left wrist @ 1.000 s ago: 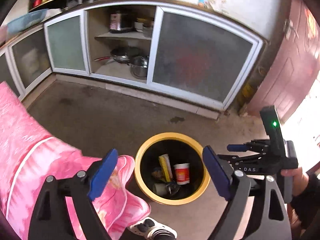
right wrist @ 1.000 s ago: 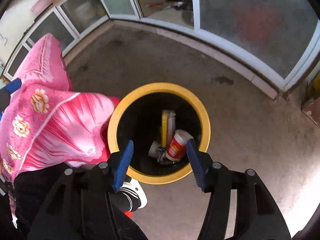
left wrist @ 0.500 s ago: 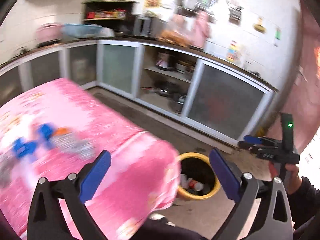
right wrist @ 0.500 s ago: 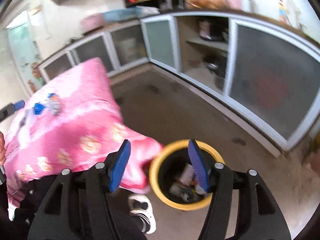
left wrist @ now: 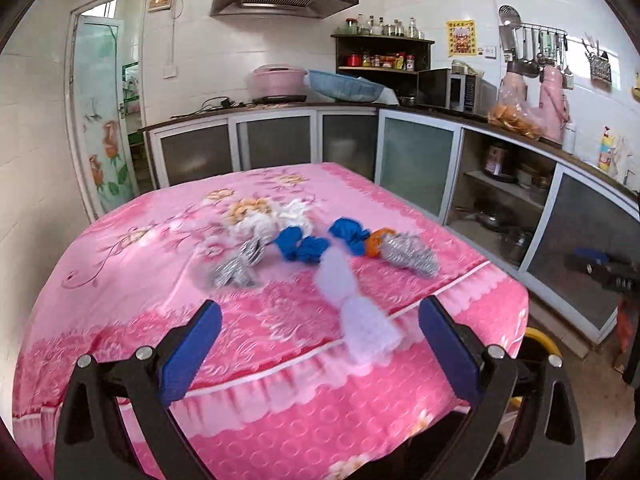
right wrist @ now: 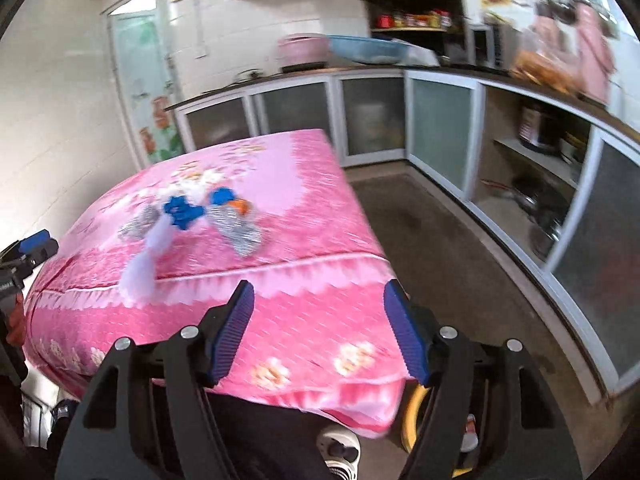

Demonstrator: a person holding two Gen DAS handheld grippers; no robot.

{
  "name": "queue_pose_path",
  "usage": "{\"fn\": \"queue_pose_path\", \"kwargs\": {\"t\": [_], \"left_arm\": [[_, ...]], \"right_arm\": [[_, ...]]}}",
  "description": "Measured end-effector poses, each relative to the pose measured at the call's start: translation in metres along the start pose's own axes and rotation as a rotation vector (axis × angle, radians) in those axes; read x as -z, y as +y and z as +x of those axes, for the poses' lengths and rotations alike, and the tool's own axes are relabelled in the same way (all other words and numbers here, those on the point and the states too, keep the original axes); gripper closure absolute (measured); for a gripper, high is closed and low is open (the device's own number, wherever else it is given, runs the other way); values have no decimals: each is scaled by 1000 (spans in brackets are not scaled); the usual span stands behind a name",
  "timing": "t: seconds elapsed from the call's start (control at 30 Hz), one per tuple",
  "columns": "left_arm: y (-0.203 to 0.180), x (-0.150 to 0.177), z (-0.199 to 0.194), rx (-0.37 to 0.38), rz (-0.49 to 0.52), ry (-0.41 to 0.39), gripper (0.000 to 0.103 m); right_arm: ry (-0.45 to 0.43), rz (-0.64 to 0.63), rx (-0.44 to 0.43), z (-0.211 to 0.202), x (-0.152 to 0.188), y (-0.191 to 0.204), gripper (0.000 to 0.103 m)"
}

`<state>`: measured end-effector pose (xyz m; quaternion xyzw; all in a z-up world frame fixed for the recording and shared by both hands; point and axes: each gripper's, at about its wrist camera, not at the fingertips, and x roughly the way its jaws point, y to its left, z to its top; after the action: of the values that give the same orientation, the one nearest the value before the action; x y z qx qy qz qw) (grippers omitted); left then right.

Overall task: Collect trash
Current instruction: 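Grasp the white foam net with the left gripper while the right grasps the silver mesh net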

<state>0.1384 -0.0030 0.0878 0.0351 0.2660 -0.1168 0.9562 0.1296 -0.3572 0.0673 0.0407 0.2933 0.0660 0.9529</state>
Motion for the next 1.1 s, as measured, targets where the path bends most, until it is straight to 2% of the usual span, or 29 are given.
{"fn": "queue_pose_path", "kwargs": {"t": [0.2,0.5,0.7,1.1], "left_arm": [[3,15,8,24,-34,51,8],[-15,21,41,75,-46,94,8],[-31,18,64,45,10,111,8],[-35,6,114,16,-8,204,8]], "right_arm": [[31,-92,-34,38,-24,35,39],[86,-154,-57,85,-47,56,39],[133,-189,-76,120,-55,61,39],[233,-201,-149,186,-62,72,39]]}}
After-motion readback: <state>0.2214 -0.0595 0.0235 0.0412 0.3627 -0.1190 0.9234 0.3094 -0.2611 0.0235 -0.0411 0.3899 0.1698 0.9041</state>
